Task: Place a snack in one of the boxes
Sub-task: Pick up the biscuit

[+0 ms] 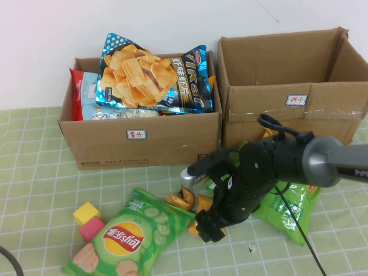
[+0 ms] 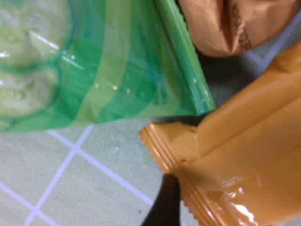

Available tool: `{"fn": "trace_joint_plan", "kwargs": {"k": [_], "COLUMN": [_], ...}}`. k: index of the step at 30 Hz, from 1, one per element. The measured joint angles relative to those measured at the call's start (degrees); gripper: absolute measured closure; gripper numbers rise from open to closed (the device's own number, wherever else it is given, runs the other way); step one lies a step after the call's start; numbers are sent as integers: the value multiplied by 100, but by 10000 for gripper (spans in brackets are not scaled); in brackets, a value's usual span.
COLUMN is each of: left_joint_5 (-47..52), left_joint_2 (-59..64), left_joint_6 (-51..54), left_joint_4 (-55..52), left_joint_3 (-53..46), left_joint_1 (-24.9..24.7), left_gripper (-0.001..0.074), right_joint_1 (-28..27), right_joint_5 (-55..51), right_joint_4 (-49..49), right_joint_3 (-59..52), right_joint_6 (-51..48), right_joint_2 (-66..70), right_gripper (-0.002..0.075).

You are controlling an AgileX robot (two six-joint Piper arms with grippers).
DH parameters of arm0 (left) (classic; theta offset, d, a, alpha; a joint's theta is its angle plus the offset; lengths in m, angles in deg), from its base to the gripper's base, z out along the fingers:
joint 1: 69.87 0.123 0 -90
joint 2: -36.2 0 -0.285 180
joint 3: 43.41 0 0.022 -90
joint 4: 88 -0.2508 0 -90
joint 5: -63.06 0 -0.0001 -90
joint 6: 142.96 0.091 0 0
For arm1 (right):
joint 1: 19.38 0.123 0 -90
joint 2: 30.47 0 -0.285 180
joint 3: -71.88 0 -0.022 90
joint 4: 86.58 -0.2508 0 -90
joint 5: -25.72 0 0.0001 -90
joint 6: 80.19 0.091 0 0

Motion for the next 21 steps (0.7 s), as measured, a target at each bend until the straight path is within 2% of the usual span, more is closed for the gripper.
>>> {"fn": "trace_joint_plan", "kwargs": {"k": [5, 9, 14, 18, 21], "left_joint_5": [0, 0, 0, 0, 0], "left_joint_2": [0, 0, 0, 0, 0], "left_joint_6": [0, 0, 0, 0, 0], "left_joint_4": [0, 0, 0, 0, 0], "left_joint_3": [0, 0, 0, 0, 0], "left_joint_1": [0, 0, 0, 0, 0], "left_gripper": [736, 736, 736, 736, 736], "right_joint_1": [0, 0, 0, 0, 0], "right_joint_5": [24, -10, -299, -429, -321], "right_joint_4": [82, 511, 1440, 1777, 1791], "right_joint_3": [-1, -1, -1, -1, -1], "right_joint_6": [0, 75, 959, 1520, 1782], "right_joint_2": [4, 13, 13, -104, -306], "right_gripper": [90, 181, 299, 303, 268]}}
